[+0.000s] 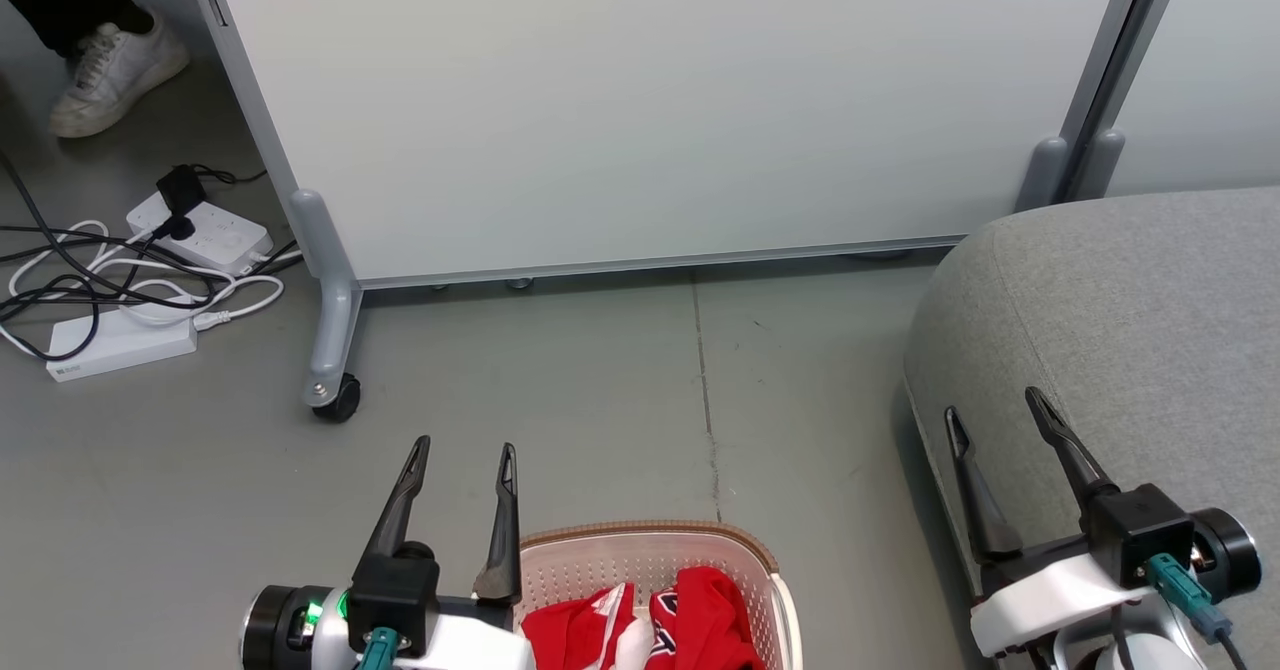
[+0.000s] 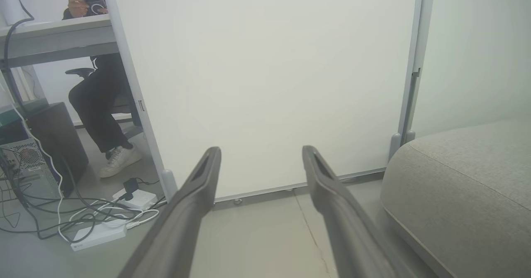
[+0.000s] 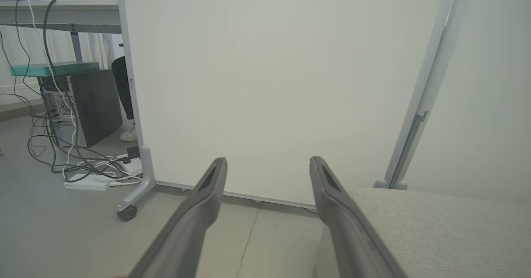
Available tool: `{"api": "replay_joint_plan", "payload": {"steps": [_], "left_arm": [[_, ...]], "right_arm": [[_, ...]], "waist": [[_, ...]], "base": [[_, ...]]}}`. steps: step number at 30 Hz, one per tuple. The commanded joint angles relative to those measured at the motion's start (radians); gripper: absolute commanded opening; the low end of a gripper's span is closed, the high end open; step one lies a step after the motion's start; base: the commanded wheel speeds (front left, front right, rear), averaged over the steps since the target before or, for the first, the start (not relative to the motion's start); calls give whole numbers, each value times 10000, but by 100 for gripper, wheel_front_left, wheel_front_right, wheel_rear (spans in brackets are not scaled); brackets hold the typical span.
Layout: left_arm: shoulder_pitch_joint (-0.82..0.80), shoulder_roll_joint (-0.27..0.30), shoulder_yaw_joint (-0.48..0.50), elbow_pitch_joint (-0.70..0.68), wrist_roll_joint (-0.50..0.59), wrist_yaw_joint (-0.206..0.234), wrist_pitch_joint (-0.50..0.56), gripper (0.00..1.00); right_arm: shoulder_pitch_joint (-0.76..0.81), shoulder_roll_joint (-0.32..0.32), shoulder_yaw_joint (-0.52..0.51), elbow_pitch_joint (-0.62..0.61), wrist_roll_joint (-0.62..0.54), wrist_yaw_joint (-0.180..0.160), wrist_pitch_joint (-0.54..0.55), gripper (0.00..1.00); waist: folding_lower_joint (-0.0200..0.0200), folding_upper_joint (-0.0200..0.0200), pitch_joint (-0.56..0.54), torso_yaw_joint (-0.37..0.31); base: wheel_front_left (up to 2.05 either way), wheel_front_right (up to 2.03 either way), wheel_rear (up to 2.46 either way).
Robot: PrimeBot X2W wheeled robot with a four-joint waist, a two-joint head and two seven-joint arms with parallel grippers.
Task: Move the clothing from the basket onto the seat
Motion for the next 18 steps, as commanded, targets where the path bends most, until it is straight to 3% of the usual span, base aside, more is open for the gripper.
{"api": "replay_joint_plan", "payload": {"steps": [1,18], "left_arm": [[106,32,-42,4,210,87,-82,100],[93,28,-204,323,108,-48,-133,100]], "right_arm": [[-7,4,-26,30,-272,34,-76,100],[36,-1,-240,324,-333,36,-97,100]], "waist": [[-1,-1,-8,-4],[-1,-1,134,-78]], "base": [[0,0,0],[0,0,0]]}}
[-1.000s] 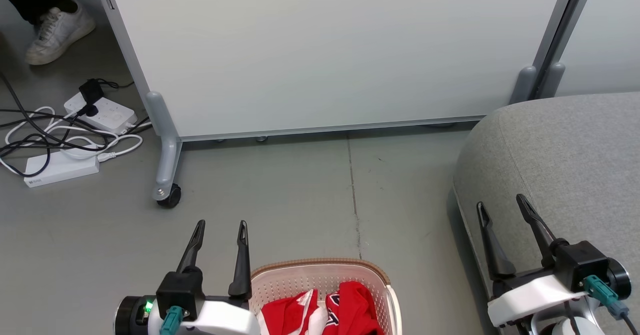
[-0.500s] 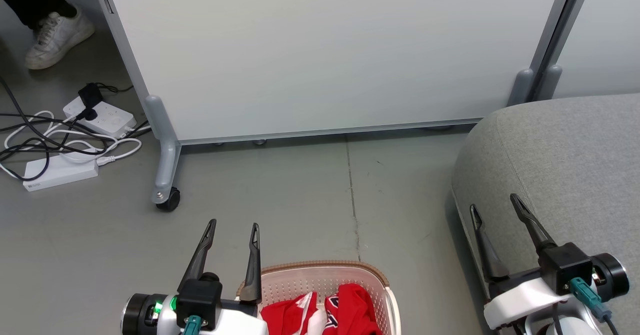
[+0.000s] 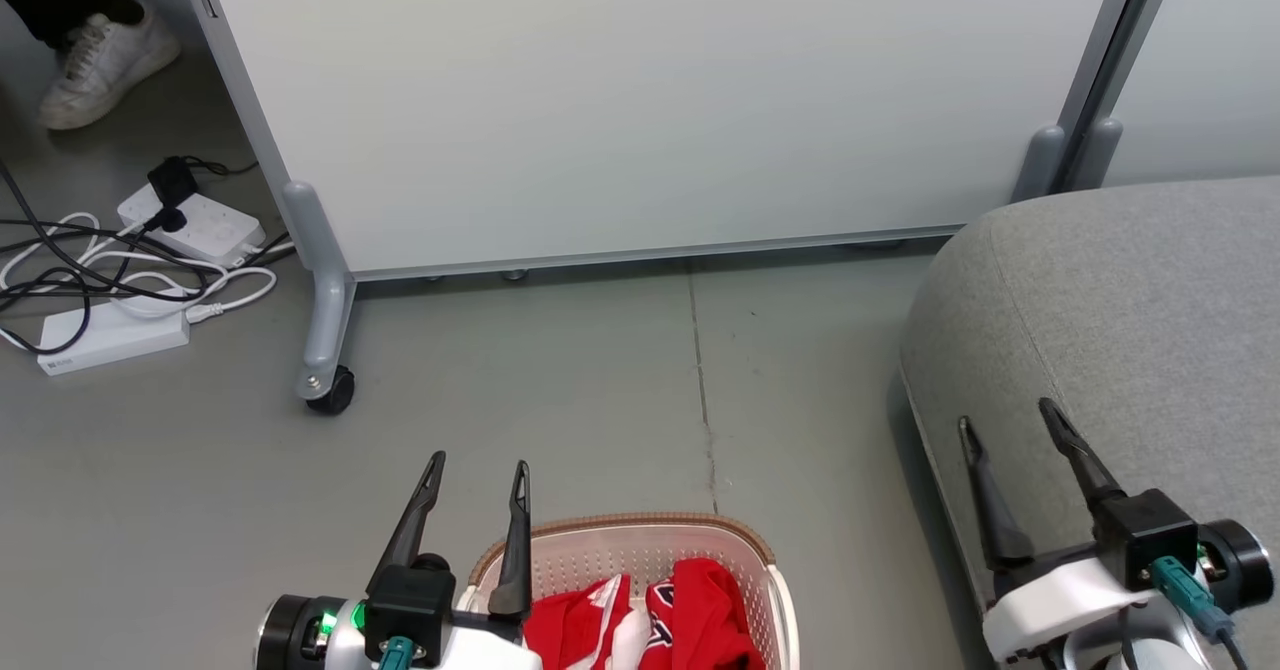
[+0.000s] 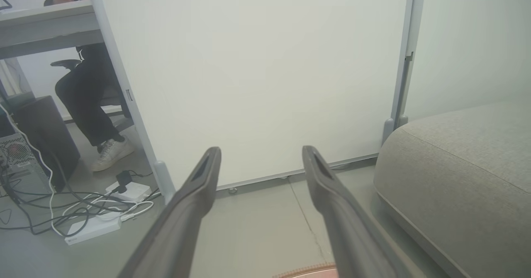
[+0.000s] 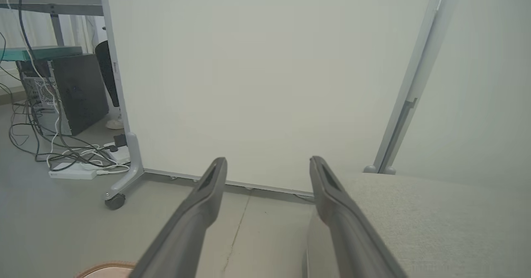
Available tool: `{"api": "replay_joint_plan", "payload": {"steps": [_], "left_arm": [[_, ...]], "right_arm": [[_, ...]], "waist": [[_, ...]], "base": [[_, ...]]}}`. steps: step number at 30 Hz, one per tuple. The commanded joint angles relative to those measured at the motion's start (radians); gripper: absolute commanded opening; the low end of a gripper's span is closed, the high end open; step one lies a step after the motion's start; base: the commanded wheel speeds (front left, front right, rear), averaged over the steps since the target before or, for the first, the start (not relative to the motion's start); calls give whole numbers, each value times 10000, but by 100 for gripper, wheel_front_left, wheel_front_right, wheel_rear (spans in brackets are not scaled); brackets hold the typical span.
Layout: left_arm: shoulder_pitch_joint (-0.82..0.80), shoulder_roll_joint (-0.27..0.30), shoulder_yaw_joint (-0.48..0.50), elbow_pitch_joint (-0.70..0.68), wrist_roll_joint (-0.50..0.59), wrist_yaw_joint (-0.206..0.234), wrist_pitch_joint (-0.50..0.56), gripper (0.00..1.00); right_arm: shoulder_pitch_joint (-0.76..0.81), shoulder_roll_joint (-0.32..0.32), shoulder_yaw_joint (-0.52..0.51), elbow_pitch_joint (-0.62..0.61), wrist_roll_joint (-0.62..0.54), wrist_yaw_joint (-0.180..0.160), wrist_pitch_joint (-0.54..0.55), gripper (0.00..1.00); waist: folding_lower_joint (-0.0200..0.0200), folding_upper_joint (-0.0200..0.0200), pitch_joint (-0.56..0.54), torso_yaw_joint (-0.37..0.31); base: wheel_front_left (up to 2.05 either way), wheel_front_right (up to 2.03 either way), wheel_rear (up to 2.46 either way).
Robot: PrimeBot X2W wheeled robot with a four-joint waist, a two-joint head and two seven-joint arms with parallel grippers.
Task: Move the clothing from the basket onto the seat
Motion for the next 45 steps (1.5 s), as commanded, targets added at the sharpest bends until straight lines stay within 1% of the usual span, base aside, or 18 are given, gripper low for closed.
{"api": "replay_joint_plan", "payload": {"steps": [1,5,7,12,16,20,24,28,31,34,37,38,42,45], "left_arm": [[55,29,-14,66,-60,-33,-21,100],[-87,32,-57,288,-265,-110,-21,100],[-225,30,-93,375,-345,-166,-21,100],[-1143,32,-288,912,-277,-361,-19,100],[-2124,35,-435,1629,-37,-536,-19,100],[-3186,32,-702,2892,304,-782,-19,100],[-4209,44,-894,4386,197,-1032,-13,100],[-5219,36,-1176,6120,391,-1239,-13,100],[-5825,44,-1312,7291,202,-1350,-13,100],[-6408,40,-1459,8416,117,-1353,-13,100],[-6945,46,-1487,9449,4,-1190,-11,100],[-6945,46,-1487,9449,4,-1190,-11,100],[-7704,33,-1584,10437,-52,-1024,149,100],[-8153,61,-1745,10812,96,-853,461,100]], "right_arm": [[46,-68,-123,123,-110,23,-58,100],[-84,-63,-532,365,-192,23,-57,100],[-168,-65,-662,401,-276,23,-57,100],[-689,-63,-829,37,-352,23,-57,100],[-1197,-62,-703,-299,-489,21,-57,100],[-1537,-65,-662,-633,-533,21,-57,100],[-1871,-60,-602,-941,-498,21,-57,100],[-2132,-70,-279,-1320,-767,18,-57,100],[-2272,-63,-107,-1501,-726,16,-57,100],[-2354,-63,75,-1601,-607,16,-57,100],[-2400,-62,157,-1750,-495,16,-57,100],[-2400,-62,157,-1750,-495,16,-57,100],[-2617,-57,309,-1934,-355,16,-57,100],[-2728,-57,415,-1989,-163,15,-57,100]], "waist": [[0,0,89,-23],[0,0,491,-148],[0,0,858,-223],[0,0,2590,-357],[0,0,3971,-551],[0,0,5177,-707],[0,0,6116,-844],[0,0,6807,-1057],[0,0,7154,-1221],[0,0,7460,-1381],[0,0,7845,-1526],[0,0,7845,-1526],[0,0,8446,-1731],[0,0,8864,-1896]], "base": [[0,0,0],[0,0,0],[0,0,0],[0,0,0],[0,0,0],[0,0,0],[0,0,0],[0,0,0],[0,0,0],[0,0,0],[0,0,0],[0,0,0],[0,0,0],[0,0,0]]}}
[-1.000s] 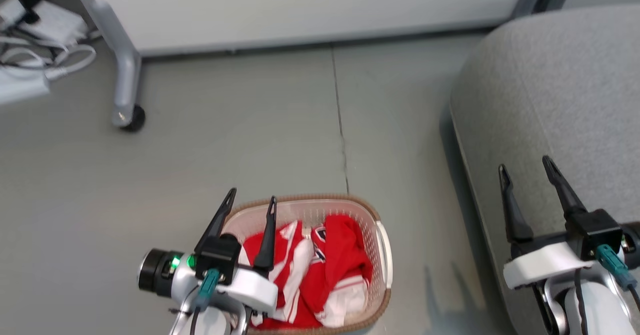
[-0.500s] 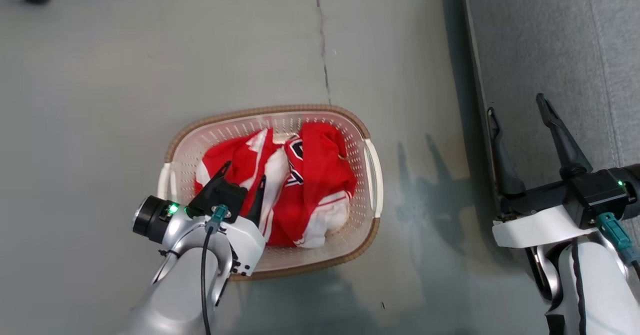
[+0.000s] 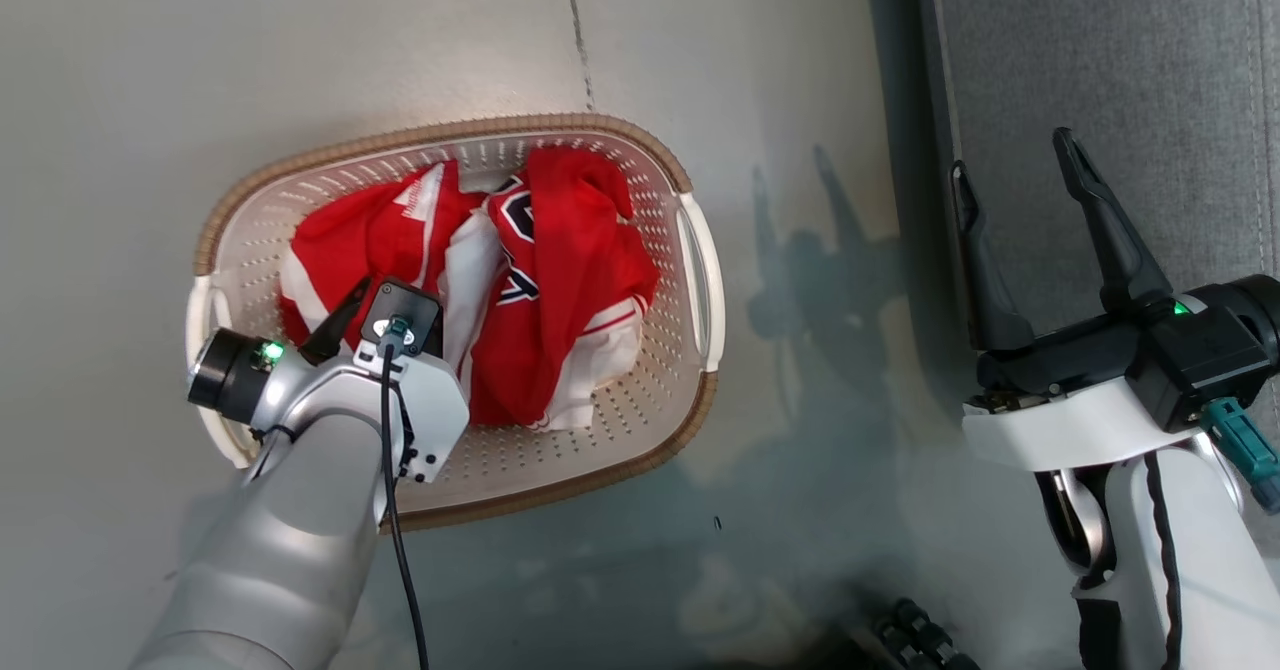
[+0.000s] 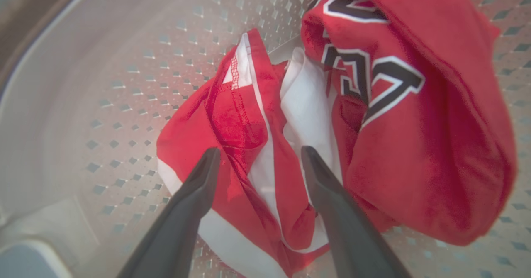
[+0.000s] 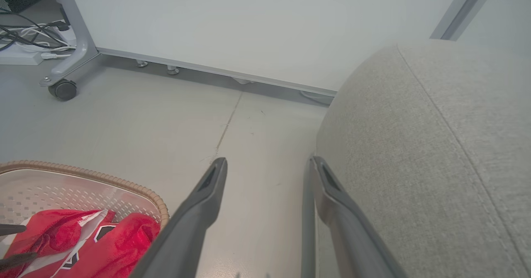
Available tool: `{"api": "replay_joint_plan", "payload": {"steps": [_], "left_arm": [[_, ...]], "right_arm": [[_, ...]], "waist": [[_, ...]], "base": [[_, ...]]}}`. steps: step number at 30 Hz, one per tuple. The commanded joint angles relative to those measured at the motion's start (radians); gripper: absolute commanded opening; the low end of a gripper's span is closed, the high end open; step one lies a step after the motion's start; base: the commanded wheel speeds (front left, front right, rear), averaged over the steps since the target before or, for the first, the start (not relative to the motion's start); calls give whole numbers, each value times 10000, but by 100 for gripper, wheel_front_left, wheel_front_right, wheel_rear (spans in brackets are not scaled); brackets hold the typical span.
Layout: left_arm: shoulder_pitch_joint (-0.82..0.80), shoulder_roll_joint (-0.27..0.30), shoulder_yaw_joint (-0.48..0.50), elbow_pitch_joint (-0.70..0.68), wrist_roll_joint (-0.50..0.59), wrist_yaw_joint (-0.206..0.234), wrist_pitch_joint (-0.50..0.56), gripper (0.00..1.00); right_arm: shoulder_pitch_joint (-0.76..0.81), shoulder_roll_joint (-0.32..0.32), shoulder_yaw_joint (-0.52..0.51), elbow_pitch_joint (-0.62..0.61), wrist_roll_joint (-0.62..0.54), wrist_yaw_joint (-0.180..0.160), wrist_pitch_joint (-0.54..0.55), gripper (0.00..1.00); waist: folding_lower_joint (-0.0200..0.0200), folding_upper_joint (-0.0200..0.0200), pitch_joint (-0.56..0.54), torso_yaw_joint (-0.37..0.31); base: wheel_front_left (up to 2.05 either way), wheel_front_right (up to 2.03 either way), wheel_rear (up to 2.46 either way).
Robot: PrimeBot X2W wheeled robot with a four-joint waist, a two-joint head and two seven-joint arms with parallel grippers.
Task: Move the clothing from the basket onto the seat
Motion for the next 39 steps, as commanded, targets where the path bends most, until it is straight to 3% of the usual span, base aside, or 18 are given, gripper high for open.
{"api": "replay_joint_plan", "payload": {"steps": [1,10,17,24,39], "left_arm": [[-283,110,-76,140,119,94,180,100],[-1075,609,-867,390,839,741,1758,100],[-1476,896,-1404,408,1247,944,2610,100],[-1830,1263,-2393,410,2104,835,3617,100],[-1845,1343,-2615,444,1926,700,4111,100]], "right_arm": [[-132,-42,72,-42,140,5,-55,100],[-348,-42,705,-266,803,5,-55,100],[-333,-44,840,-406,1072,5,-55,100],[-273,-42,998,-532,1206,5,-55,100],[-240,-41,1097,-923,1302,5,-56,100]], "waist": [[-1,0,494,-297],[-1,0,1302,-736],[-1,0,1647,-853],[-1,0,1885,-1061],[-1,0,2360,-1279]], "base": [[0,0,0],[0,0,0],[0,0,0],[0,0,0],[0,0,0]]}}
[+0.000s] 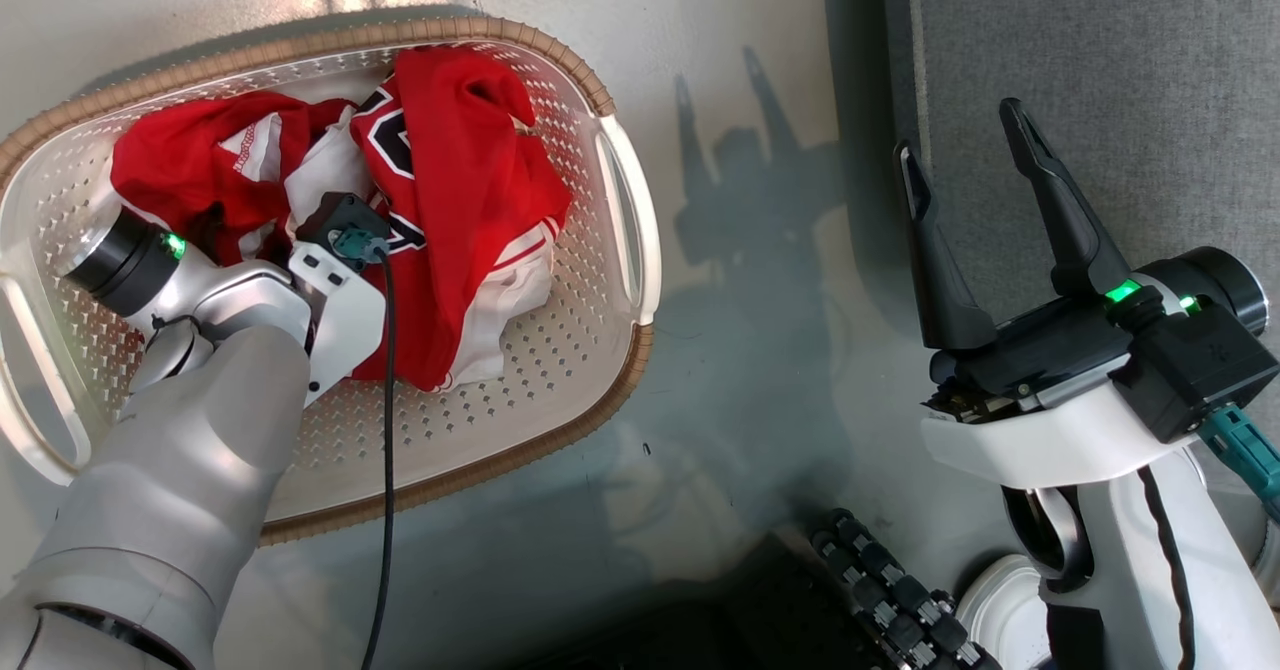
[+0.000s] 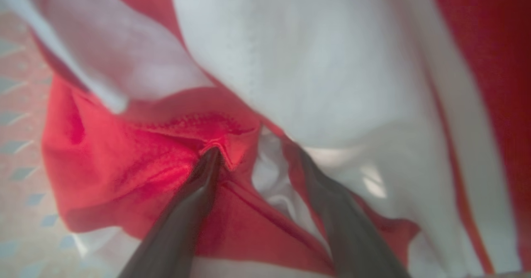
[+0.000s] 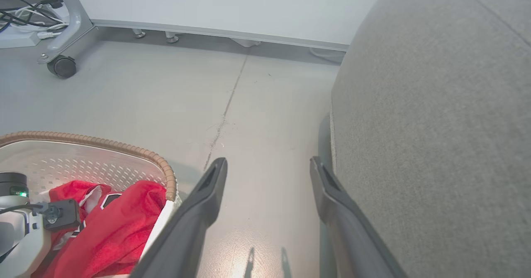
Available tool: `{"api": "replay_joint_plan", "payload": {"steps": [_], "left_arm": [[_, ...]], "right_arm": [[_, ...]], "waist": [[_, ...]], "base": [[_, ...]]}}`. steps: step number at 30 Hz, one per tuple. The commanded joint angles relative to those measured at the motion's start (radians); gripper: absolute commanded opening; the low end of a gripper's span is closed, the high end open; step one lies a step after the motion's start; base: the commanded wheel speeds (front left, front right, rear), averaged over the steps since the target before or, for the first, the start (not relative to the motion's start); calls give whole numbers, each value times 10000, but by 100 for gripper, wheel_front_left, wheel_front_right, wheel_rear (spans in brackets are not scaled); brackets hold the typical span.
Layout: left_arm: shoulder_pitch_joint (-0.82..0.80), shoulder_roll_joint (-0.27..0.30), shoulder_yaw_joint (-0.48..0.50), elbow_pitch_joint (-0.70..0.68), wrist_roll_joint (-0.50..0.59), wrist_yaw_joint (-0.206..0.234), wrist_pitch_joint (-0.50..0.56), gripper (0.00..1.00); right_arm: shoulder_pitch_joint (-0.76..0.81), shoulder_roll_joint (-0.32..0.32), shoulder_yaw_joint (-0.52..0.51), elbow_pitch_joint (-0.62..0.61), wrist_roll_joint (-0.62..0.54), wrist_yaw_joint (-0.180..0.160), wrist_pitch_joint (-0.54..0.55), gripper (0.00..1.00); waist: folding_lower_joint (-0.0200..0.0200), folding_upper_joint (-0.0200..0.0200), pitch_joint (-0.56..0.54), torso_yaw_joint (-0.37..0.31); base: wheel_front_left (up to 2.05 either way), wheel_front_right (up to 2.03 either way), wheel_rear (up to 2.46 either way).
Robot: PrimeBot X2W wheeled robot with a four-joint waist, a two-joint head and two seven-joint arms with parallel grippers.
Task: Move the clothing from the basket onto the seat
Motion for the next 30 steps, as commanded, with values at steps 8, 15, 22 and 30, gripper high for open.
{"api": "replay_joint_plan", "payload": {"steps": [8,15,22,30], "left_arm": [[34,247,-164,129,-123,-359,225,61],[-32,327,-98,126,-378,-434,165,0],[-18,31,165,65,-823,-159,-111,0],[340,-357,146,47,-1123,-221,-579,0]], "right_arm": [[120,-37,-39,93,-39,5,-56,100],[-120,-35,-37,173,59,5,-56,100],[-425,-38,-139,431,-51,5,-56,100],[-487,-42,-312,745,-252,5,-56,100]], "waist": [[0,0,109,-41],[0,0,46,-70],[0,0,-333,54],[0,0,-1545,390]], "base": [[0,0,0],[0,0,0],[0,0,0],[0,0,0]]}}
